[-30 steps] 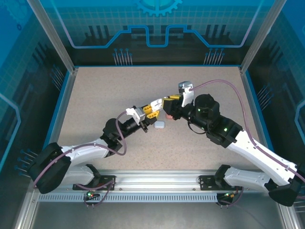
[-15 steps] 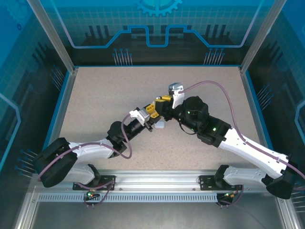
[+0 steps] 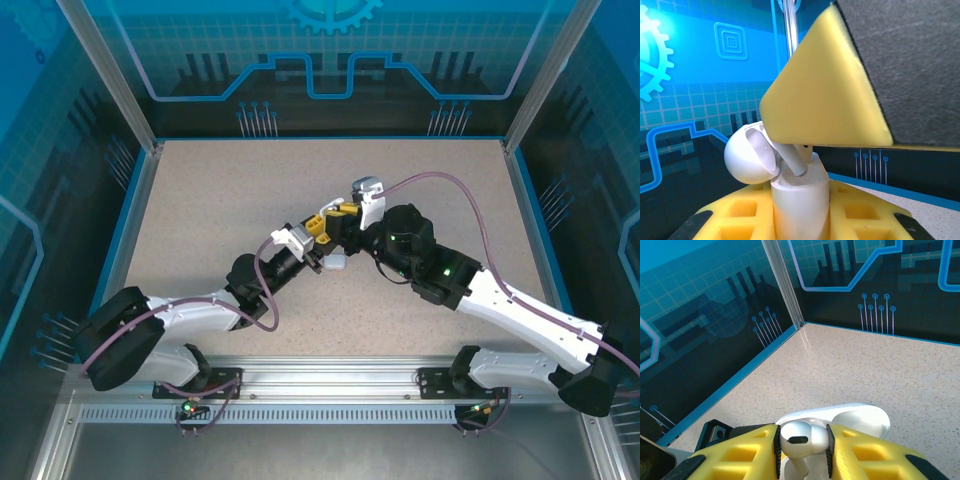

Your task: Insert the wireless bluetooth earbuds into the charging case

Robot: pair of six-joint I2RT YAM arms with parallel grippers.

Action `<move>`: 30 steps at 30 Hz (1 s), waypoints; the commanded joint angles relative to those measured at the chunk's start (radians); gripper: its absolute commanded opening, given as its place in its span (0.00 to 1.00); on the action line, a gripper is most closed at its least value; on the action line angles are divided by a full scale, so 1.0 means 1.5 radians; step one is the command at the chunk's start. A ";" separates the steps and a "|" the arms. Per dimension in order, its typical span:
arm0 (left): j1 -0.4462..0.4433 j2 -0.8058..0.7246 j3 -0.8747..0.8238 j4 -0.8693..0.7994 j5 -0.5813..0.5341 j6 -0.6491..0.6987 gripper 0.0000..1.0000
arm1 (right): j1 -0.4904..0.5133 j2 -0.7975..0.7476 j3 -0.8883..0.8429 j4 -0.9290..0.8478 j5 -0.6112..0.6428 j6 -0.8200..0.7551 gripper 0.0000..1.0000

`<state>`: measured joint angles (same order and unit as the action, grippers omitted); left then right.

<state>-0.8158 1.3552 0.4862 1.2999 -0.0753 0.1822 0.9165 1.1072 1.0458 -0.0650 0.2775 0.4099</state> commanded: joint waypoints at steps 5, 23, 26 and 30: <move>-0.007 0.003 0.025 0.039 -0.017 -0.014 0.00 | 0.010 0.010 -0.008 0.029 0.001 -0.001 0.30; -0.008 -0.002 0.019 0.042 -0.040 -0.016 0.01 | 0.010 0.021 -0.006 0.024 -0.002 0.006 0.33; -0.009 -0.003 0.018 0.039 -0.042 -0.014 0.00 | 0.009 0.016 -0.007 0.018 0.006 0.005 0.34; -0.008 -0.001 0.018 0.037 -0.042 -0.011 0.01 | 0.009 0.009 -0.006 0.015 0.012 0.001 0.36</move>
<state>-0.8204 1.3571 0.4873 1.2980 -0.1204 0.1635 0.9165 1.1389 1.0451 -0.0360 0.2657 0.4103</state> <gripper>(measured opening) 0.227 0.359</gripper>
